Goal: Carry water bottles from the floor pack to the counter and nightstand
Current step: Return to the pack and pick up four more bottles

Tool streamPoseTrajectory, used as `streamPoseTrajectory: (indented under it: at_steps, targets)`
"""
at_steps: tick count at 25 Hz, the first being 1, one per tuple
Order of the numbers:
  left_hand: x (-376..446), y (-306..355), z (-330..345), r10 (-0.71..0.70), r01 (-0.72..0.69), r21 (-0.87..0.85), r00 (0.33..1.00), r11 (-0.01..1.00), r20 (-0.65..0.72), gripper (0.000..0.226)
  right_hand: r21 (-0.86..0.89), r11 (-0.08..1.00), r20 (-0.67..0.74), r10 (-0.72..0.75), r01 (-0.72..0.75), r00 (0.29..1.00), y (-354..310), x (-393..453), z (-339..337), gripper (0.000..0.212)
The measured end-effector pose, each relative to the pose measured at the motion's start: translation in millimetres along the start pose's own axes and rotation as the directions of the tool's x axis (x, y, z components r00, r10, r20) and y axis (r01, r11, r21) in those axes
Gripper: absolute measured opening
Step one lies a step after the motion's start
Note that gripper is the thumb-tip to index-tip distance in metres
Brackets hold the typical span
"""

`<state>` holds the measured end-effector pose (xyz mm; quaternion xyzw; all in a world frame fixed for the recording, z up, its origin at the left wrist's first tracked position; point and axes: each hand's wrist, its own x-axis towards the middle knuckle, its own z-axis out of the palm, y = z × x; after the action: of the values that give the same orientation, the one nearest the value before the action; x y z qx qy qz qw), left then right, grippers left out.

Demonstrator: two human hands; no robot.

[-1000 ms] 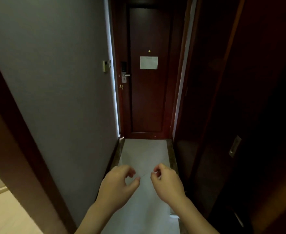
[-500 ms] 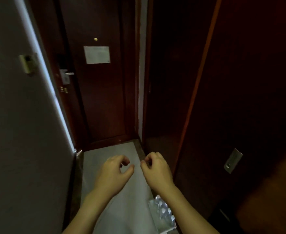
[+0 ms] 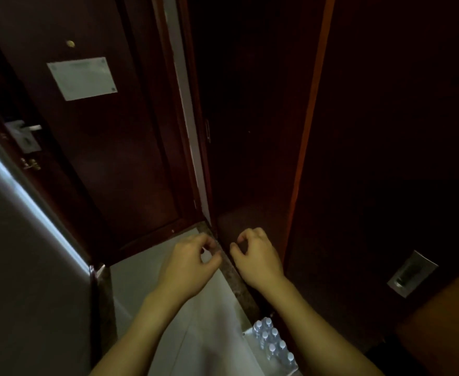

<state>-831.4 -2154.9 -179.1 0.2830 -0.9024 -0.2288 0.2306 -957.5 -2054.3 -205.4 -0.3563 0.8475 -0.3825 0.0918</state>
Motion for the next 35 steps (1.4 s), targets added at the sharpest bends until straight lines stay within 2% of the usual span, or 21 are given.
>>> streamPoseTrajectory:
  at_steps: [2, 7, 11, 14, 19, 22, 25, 27, 31, 33, 35]
  targets:
    - [36, -2, 7, 0.043, -0.043, -0.019, 0.999, 0.999, -0.009, 0.011, -0.026, 0.999, -0.043, 0.03, -0.031, 0.999, 7, 21, -8, 0.021]
    - [97, 16, 54, 0.236, -0.224, -0.111, 0.964, 0.968, 0.119, 0.016, -0.08, 0.978, -0.175, 0.176, -0.192, 0.969, 32, 51, -27, 0.023]
    - [129, 15, 83, 0.374, -0.327, -0.232, 0.905, 0.916, 0.202, 0.013, -0.071, 0.946, -0.279, 0.284, -0.315, 0.917, 39, 58, -26, 0.02]
    - [145, 6, 105, 0.494, -0.414, -0.311, 0.833, 0.855, 0.249, 0.011, -0.044, 0.906, -0.372, 0.377, -0.421, 0.848, 46, 58, -20, 0.019]
    - [148, -4, 144, 0.588, -0.467, -0.403, 0.766, 0.787, 0.262, 0.01, 0.039, 0.847, -0.452, 0.488, -0.53, 0.747, 72, 44, -11, 0.012]
    - [140, -24, 187, 0.556, -0.407, -0.422, 0.764, 0.81, 0.328, 0.011, 0.07, 0.814, -0.414, 0.55, -0.577, 0.725, 116, 33, 10, 0.012]
    - [116, -69, 273, 0.494, -0.354, -0.392, 0.794, 0.849, 0.354, 0.011, 0.035, 0.787, -0.397, 0.577, -0.616, 0.714, 196, 23, 59, 0.022]
    - [85, -117, 358, 0.448, -0.318, -0.359, 0.811, 0.878, 0.376, 0.011, 0.029, 0.766, -0.399, 0.598, -0.642, 0.695, 268, 17, 116, 0.023]
    - [23, -254, 568, 0.392, -0.297, -0.266, 0.794, 0.917, 0.464, 0.012, -0.038, 0.752, -0.309, 0.618, -0.658, 0.723, 454, 9, 288, 0.024]
    - [-1, -321, 673, 0.47, -0.416, -0.223, 0.732, 0.882, 0.494, 0.02, -0.087, 0.739, -0.274, 0.627, -0.668, 0.729, 551, -4, 379, 0.027]
    - [-20, -376, 762, 0.572, -0.59, -0.179, 0.591, 0.787, 0.568, 0.033, -0.214, 0.716, -0.268, 0.611, -0.664, 0.745, 635, -22, 449, 0.033]
